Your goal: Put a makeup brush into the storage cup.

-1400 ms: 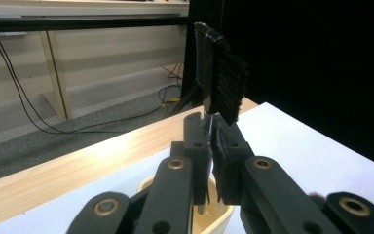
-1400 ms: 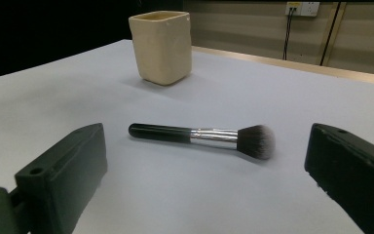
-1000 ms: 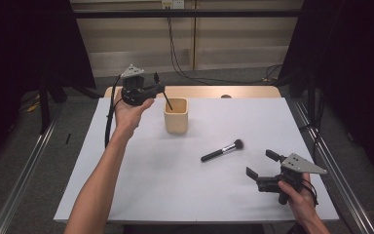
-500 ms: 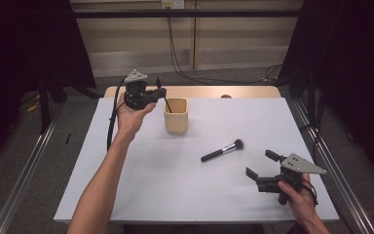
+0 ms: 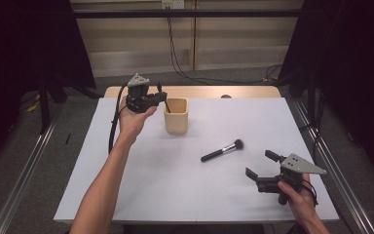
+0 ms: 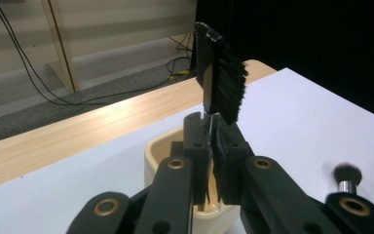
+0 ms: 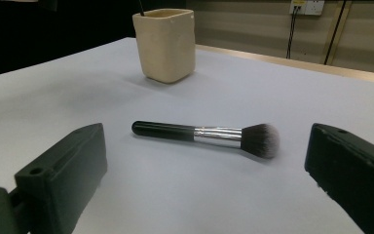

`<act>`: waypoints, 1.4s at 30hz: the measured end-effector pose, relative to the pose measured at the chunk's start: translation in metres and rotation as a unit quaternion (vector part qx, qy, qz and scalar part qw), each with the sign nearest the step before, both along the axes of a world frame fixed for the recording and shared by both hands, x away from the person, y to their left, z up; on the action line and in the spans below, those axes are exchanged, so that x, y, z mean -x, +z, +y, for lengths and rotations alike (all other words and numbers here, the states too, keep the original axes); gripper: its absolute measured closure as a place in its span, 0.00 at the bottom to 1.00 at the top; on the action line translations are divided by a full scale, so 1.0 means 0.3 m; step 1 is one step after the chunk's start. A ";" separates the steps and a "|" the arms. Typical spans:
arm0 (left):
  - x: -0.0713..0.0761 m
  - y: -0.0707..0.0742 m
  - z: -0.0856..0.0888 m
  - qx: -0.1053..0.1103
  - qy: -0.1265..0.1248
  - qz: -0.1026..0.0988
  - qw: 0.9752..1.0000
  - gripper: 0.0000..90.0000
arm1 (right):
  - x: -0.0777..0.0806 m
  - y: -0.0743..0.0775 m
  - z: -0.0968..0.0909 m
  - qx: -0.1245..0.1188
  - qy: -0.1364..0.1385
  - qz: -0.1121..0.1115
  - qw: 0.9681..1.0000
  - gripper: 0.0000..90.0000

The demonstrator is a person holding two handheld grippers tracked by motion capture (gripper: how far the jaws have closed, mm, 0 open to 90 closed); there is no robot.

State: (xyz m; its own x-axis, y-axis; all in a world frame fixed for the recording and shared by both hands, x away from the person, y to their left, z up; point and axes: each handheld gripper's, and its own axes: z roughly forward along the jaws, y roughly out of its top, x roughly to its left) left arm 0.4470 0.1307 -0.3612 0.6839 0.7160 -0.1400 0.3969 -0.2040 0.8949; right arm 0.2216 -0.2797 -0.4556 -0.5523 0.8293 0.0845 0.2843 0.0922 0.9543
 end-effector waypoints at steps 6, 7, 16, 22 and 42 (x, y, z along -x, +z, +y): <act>-0.002 -0.020 0.002 0.001 0.002 0.004 1.000 0.95 | -0.001 -0.001 0.001 0.002 0.001 0.002 1.000 0.02; -0.002 -0.022 0.002 -0.001 0.002 0.004 1.000 0.95 | -0.001 -0.001 0.001 0.001 0.001 0.002 1.000 0.02; -0.003 -0.036 -0.012 -0.004 -0.002 0.004 1.000 0.95 | -0.002 -0.002 0.002 0.001 0.002 0.003 1.000 0.02; -0.005 -0.054 -0.011 -0.007 0.002 0.009 1.000 0.95 | -0.001 -0.002 0.002 0.001 0.003 0.003 1.000 0.02; 0.002 -0.082 0.002 -0.008 0.007 0.000 1.000 0.68 | -0.001 -0.002 0.002 0.000 0.003 0.002 1.000 0.02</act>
State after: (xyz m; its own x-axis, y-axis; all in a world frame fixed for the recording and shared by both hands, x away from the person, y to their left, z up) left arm 0.4463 0.1314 -0.3859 0.6734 0.7279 -0.1293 0.4004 -0.2121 0.8915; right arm 0.2220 -0.2792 -0.4562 -0.5563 0.8263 0.0875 0.2878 0.0929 0.9532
